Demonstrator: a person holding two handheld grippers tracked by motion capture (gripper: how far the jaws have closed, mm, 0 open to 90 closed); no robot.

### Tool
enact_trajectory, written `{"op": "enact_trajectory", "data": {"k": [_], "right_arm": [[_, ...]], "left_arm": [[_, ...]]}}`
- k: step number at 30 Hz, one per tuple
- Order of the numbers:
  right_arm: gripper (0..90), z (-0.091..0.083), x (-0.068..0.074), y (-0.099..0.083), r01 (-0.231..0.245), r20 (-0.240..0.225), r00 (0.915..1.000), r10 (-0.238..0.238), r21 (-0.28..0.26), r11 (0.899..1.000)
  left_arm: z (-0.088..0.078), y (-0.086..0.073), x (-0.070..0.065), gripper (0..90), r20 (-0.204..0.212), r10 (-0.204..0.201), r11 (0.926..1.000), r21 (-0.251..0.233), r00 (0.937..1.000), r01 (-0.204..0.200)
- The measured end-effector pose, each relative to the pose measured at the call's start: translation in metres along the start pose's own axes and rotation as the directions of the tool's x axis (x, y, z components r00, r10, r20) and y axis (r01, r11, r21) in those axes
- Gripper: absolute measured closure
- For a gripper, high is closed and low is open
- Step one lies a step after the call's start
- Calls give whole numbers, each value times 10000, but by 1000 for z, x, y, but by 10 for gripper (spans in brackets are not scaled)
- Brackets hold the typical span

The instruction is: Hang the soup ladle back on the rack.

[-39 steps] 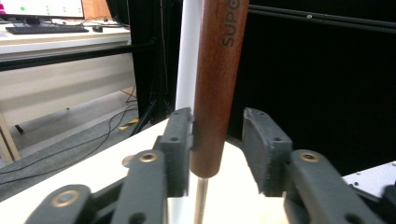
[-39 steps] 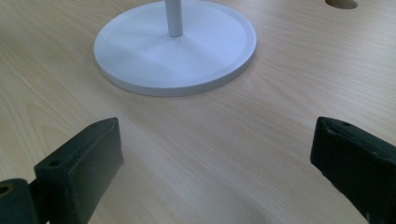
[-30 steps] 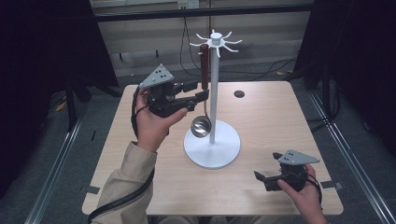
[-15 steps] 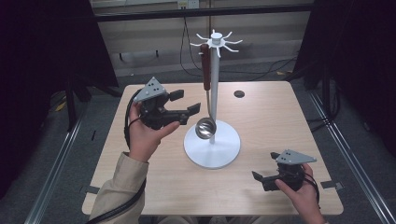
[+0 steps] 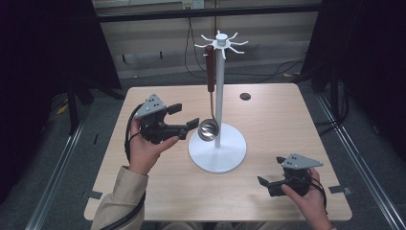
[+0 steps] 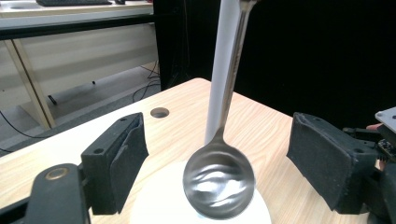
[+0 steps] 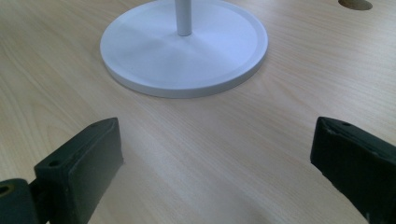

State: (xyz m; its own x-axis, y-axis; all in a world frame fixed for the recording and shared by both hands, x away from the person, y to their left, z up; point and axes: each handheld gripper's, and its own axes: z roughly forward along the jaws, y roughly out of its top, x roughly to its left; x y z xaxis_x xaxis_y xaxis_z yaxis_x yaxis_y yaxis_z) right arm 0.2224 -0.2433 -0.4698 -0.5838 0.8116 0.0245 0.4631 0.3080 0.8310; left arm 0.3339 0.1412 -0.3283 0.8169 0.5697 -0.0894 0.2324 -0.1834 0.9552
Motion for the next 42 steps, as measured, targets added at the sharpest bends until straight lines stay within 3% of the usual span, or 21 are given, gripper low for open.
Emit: {"op": "enact_trajectory", "data": {"k": [5, 8, 10, 26, 33, 36, 42], "right_arm": [[18, 0, 0, 0, -44, 35, 10000, 44, 20, 10000], [17, 0, 0, 0, -13, 31, 10000, 13, 37, 10000], [18, 0, 0, 0, 8, 17, 10000, -8, 18, 10000], [18, 1, 1, -1, 19, 4, 10000, -19, 52, 10000], [18, 1, 1, 0, 41, -30, 10000, -41, 5, 10000], [18, 1, 1, 0, 41, -17, 10000, -41, -2, 10000], [18, 1, 1, 0, 46, -32, 10000, -46, -6, 10000]], "left_arm": [[-1, -9, 3, 177, 64, 44, 10000, 87, 10000, -45], [-2, -15, 3, 172, -359, 68, 9997, 243, 9993, -59], [-3, -20, 6, 169, -98, 17, 9998, 180, 10000, -15], [-10, -51, 16, 148, -532, -64, 9988, 485, 9986, 90], [-9, -68, 21, 138, -283, -172, 9976, 666, 9995, 190], [-9, -73, 22, 137, -399, -195, 9954, 924, 9990, 232], [-9, -83, 27, 134, -338, -145, 9950, 985, 9993, 178]]}}
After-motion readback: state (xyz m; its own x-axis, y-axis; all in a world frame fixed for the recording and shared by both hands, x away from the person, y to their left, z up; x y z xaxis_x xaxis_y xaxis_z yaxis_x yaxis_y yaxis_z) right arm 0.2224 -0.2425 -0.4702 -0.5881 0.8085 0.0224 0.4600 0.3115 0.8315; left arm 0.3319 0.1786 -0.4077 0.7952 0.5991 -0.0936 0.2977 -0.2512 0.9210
